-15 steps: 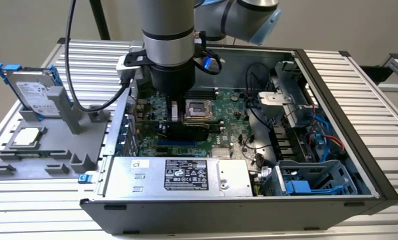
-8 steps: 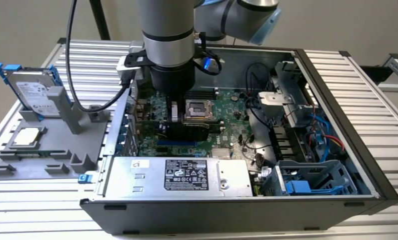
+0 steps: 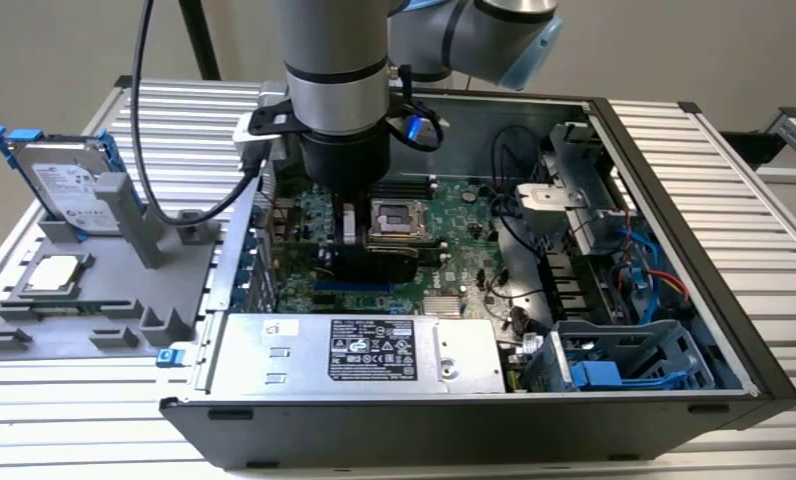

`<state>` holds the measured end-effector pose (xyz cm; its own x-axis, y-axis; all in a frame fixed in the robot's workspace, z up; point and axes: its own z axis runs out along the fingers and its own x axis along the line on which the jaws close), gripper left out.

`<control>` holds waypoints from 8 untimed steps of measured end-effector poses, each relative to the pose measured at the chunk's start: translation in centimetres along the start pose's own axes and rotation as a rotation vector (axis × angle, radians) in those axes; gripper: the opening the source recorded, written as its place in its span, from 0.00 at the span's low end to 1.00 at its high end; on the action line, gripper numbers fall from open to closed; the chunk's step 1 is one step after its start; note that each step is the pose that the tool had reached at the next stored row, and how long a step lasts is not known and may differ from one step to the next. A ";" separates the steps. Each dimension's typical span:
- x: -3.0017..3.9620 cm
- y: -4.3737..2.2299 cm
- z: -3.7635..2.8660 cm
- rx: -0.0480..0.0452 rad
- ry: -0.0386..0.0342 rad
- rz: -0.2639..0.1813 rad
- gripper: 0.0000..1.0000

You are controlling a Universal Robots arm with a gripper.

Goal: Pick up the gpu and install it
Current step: 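Insert the gpu into the slot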

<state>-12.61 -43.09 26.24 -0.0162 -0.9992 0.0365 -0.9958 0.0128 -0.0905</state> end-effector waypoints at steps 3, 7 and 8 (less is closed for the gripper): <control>0.09 0.00 0.01 0.0000 0.0000 0.000 0.00; 0.09 0.01 0.16 0.0001 0.0000 0.000 0.00; 0.09 0.02 0.23 -0.0001 0.0003 0.000 0.00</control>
<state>-12.60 -43.19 26.01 -0.0161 -0.9992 0.0368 -0.9958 0.0128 -0.0904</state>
